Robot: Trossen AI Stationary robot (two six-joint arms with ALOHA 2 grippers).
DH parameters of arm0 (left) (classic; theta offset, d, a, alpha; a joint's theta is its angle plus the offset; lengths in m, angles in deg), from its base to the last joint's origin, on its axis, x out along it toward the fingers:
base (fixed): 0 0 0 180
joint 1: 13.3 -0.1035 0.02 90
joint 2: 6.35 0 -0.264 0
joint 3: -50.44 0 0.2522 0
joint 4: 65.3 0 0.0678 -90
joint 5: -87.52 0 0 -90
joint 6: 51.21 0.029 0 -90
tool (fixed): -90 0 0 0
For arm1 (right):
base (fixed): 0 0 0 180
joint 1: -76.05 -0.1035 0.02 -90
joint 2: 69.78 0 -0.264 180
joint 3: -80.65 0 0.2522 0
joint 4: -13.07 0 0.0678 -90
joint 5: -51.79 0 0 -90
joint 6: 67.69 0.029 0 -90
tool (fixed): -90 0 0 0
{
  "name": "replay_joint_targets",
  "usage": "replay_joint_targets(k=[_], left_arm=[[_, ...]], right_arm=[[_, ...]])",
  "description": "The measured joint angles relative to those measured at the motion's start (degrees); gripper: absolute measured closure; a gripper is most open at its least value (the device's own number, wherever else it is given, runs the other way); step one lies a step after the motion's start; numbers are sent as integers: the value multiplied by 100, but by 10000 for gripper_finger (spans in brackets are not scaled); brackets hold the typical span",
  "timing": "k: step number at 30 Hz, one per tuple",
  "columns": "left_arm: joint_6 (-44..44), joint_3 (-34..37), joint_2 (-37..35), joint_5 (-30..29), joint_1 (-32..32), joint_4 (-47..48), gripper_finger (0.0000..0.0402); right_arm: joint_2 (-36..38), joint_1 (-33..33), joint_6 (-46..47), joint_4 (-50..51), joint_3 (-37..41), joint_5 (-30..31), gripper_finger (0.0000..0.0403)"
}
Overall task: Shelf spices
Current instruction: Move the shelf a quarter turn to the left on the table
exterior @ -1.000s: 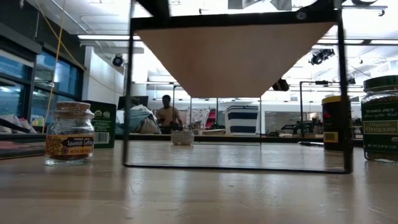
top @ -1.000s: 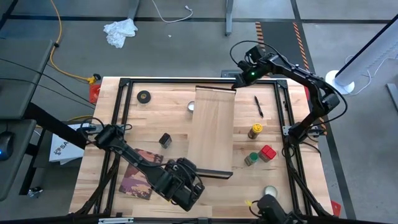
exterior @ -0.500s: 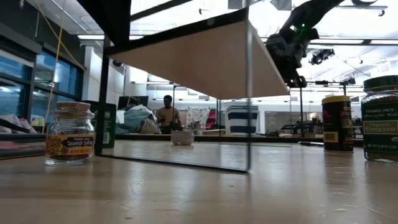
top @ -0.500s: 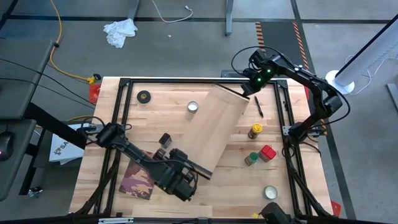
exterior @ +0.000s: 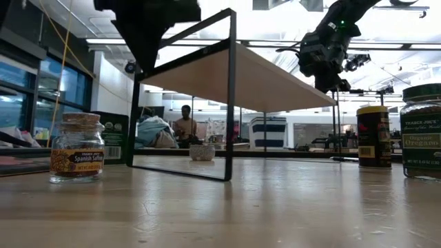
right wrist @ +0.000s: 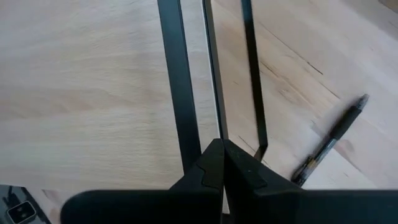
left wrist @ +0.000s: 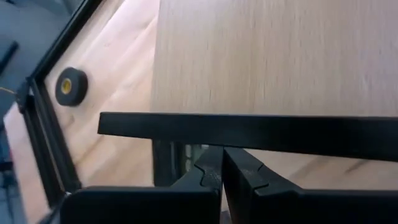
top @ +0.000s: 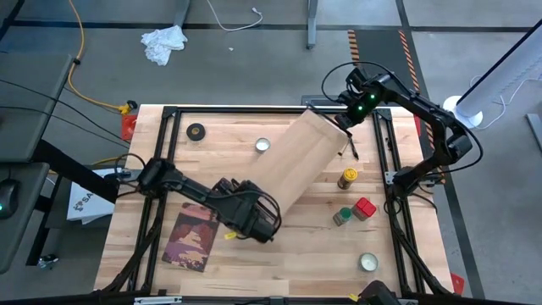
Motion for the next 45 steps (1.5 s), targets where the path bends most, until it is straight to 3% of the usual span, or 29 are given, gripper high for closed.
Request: replay_joint_targets(k=[19,29,38,45], left_arm=[[1428,49,-236,179,-253,-107,401],[1331,51,-873,561,-395,-178,401],[1449,36,-1404,-270,-401,-126,401],[1265,456,-1334,99,-553,-169,401]], right_arm=[[0,-13,31,212,-9,102,403],[0,-17,-120,324,-13,371,403],[-11,-22,-116,186,-2,456,403],[-11,-20,-98,185,-2,443,403]])
